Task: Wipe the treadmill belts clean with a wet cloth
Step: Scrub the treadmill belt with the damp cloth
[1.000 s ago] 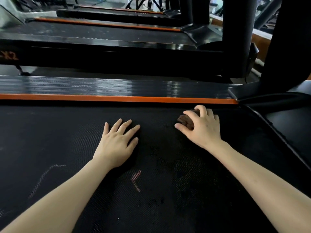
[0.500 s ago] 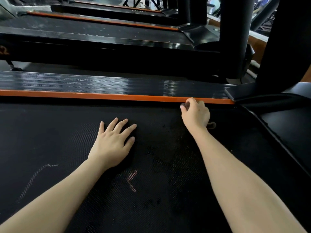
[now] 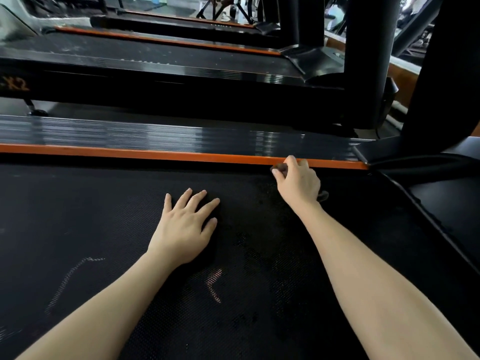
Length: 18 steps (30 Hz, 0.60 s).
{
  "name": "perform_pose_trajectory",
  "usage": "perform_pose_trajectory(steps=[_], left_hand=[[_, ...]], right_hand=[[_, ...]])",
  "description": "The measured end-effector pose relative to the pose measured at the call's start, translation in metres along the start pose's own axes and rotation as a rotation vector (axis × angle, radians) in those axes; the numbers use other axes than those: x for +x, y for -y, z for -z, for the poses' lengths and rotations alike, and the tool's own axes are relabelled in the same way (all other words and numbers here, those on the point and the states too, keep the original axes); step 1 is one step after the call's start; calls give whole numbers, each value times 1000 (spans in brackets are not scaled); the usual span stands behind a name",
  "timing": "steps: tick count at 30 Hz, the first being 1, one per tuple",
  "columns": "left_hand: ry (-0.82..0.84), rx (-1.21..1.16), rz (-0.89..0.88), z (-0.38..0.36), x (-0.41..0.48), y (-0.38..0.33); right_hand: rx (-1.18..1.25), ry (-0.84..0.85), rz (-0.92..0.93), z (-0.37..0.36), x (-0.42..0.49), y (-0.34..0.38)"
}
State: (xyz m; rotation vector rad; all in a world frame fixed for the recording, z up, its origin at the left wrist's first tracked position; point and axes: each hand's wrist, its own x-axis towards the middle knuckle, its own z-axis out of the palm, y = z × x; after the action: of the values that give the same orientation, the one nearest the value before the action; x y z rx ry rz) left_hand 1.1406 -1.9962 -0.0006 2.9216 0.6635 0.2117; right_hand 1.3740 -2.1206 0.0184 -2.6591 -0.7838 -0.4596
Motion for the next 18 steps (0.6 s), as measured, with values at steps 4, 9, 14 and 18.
perform_pose_trajectory(steps=[4,9,14,18], left_hand=[[14,7,3,1,-1,-1],[30,14,4,2,-1,-1],[15,18,0,2,-2,-2],[18,7,4,4,-2,-2]], right_hand=[[100,98,157,12,-32,17],[254,151,384,52,-124,19],[225,61,542,54,-133,11],[71,73,255,19,-57,27]])
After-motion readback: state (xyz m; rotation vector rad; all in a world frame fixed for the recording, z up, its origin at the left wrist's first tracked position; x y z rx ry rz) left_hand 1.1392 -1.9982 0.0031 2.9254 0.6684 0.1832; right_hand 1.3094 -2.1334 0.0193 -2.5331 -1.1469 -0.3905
